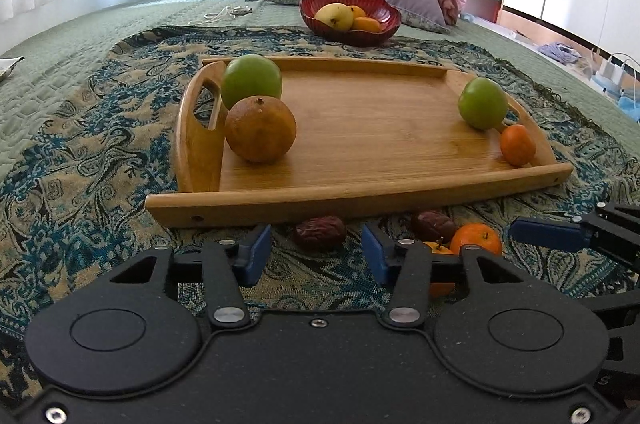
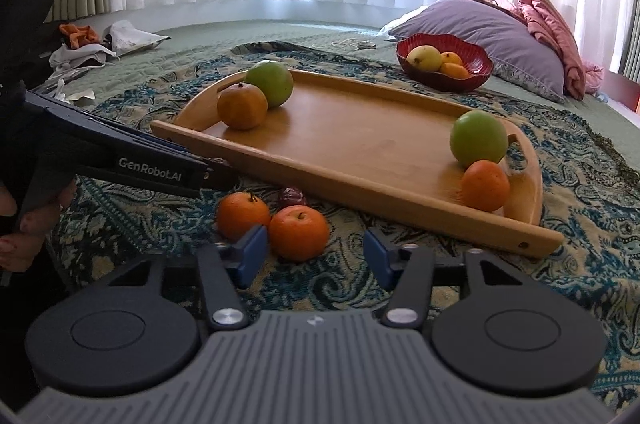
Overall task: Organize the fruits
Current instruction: 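Move both tools back to the remaining dates and tangerines, then grasp a brown date with the left tool while the right tool grasps a tangerine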
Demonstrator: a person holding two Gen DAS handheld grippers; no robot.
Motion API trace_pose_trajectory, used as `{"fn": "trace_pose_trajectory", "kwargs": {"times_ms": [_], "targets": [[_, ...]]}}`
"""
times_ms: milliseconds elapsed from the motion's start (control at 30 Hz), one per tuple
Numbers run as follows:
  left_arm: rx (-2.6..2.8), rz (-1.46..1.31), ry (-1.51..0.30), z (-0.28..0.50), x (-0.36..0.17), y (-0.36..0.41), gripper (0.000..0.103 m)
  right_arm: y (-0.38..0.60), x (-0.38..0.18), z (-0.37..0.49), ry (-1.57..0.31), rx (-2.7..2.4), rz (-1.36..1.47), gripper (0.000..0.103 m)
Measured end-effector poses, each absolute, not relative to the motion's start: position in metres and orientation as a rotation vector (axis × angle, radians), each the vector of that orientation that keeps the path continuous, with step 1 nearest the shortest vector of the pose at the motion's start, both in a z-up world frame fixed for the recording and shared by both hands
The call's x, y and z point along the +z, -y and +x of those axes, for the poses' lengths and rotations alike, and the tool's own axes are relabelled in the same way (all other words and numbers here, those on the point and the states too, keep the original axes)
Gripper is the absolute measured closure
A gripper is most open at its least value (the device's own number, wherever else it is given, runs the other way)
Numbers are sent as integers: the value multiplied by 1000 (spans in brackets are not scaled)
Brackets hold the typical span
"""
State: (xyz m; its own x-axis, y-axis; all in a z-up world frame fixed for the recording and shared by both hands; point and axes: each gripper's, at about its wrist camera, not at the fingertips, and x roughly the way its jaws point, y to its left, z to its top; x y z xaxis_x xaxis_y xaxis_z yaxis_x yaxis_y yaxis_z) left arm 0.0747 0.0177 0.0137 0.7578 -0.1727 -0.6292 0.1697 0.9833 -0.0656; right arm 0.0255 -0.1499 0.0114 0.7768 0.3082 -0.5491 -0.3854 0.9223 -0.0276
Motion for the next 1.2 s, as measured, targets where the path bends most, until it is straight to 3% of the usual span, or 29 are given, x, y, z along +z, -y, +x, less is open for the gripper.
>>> {"fn": "trace_pose_trajectory", "kwargs": {"times_ms": [233,567,633,733,1033,1200], "targets": [[-185,-12,-689,78,12,-18,59,147,11,28,-577,382,-121,46],[-187,-34,-690,80,9,-15,60,145,11,30,-578,382,-110,49],[-188,-39,-690,81,8,-15,63,145,11,31,-580,383,-103,51],[-199,-58,-689,80,8,-15,74,146,10,32,-589,387,-83,54],[-206,-74,-677,76,12,-14,74,150,11,35,-611,393,-21,64],[-209,-51,-647,72,19,-10,74,153,12,33,-606,390,-11,65]]}}
